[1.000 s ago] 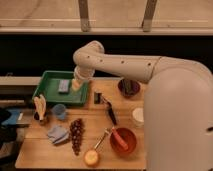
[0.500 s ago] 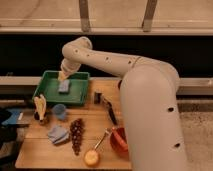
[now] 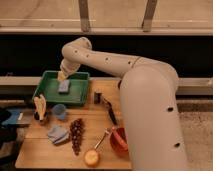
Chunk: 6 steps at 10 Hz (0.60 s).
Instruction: Wipe tray with sponge
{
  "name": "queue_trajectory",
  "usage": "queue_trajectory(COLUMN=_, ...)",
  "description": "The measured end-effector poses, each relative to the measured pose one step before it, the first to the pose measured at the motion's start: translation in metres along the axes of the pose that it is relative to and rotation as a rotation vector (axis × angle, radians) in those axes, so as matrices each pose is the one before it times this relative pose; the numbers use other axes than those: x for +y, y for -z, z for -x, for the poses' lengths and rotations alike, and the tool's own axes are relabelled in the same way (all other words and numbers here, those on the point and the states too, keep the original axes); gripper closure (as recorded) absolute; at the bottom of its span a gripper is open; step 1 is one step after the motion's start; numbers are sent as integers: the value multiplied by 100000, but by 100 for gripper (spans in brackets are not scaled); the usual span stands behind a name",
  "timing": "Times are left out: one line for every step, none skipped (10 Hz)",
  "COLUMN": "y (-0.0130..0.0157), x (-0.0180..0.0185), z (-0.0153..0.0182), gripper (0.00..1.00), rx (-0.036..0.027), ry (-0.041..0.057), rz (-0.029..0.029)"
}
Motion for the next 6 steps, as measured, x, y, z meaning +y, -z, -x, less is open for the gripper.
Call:
queue_trajectory(y=-388, x=189, z=-781, gripper=36, rx=-444, ry=-2070, rz=334)
queue_trajectory(y=-1432, x=781, z=-646, gripper=36, rx=-431, ry=-1572, rz=1254)
queue_trajectory(y=-1424, x=852, z=-314, gripper=36, rx=-229, ry=-1000, rz=1418)
queue_trajectory(y=-1160, x=848, z=-58, gripper=36, rx=-192, ry=-309, rz=1511)
queue_trajectory(y=-919, x=546, z=-33, gripper=36, rx=-112, ry=-487, rz=1093)
queue_trajectory(y=-639, x=289, z=138, gripper=36, rx=-161, ry=-499, rz=1062)
